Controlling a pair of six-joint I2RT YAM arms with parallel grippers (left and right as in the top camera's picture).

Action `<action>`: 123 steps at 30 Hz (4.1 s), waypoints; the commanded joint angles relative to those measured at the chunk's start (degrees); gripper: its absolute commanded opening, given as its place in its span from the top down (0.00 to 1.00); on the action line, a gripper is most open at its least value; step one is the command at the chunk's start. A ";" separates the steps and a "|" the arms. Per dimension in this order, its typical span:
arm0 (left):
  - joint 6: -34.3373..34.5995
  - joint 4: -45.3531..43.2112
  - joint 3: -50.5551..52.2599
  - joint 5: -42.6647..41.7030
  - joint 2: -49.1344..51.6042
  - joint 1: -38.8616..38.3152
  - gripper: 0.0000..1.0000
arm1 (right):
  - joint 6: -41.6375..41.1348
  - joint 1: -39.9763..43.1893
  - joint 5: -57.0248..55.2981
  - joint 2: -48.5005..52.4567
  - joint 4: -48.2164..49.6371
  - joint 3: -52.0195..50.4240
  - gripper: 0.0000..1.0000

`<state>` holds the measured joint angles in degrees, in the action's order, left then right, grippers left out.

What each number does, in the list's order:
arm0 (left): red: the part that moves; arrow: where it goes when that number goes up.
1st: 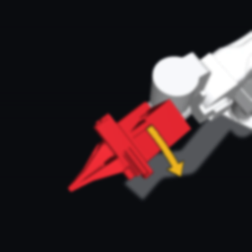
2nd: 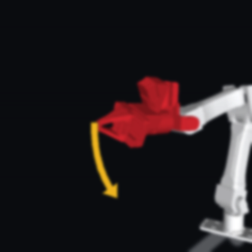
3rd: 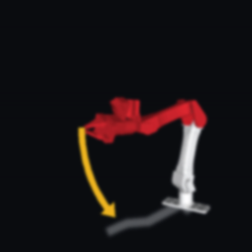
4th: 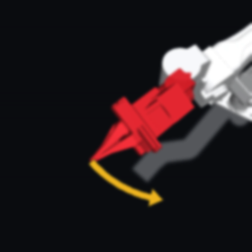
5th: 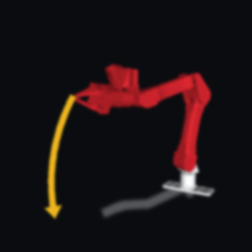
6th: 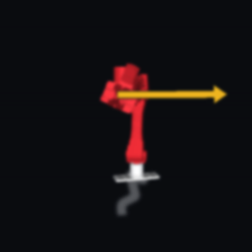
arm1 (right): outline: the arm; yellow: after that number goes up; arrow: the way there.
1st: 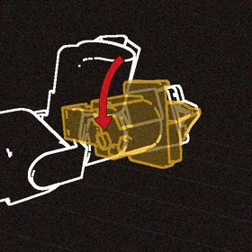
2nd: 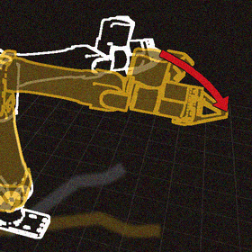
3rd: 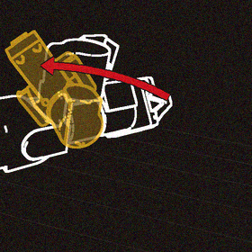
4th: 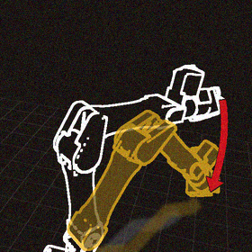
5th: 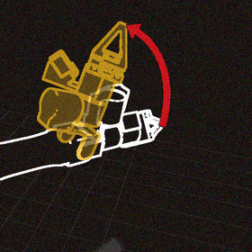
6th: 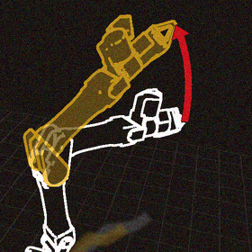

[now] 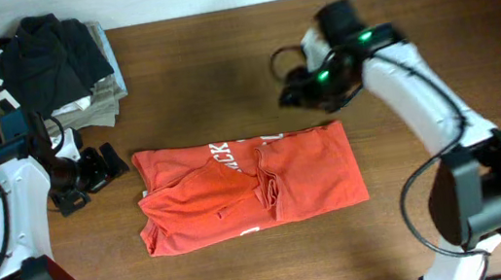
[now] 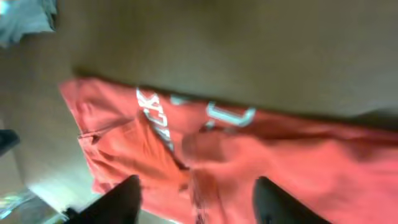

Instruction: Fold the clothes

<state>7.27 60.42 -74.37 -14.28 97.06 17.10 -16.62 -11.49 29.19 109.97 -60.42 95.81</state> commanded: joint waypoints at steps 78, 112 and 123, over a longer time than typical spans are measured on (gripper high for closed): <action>-3.67 14.78 -46.75 -11.02 25.16 -49.55 0.38 | 1.62 38.03 -13.40 0.33 -15.85 14.99 0.01; -12.11 34.53 -40.44 -6.93 29.81 -57.02 0.44 | 1.62 38.03 -13.40 0.33 -15.85 14.99 0.01; -9.88 19.58 -37.97 -3.54 30.73 -49.77 0.53 | 1.62 38.03 -13.40 0.33 -15.85 14.99 0.01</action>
<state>-3.73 80.68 -116.90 -18.11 127.39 -30.61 -15.16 26.55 16.08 110.52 -76.27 110.26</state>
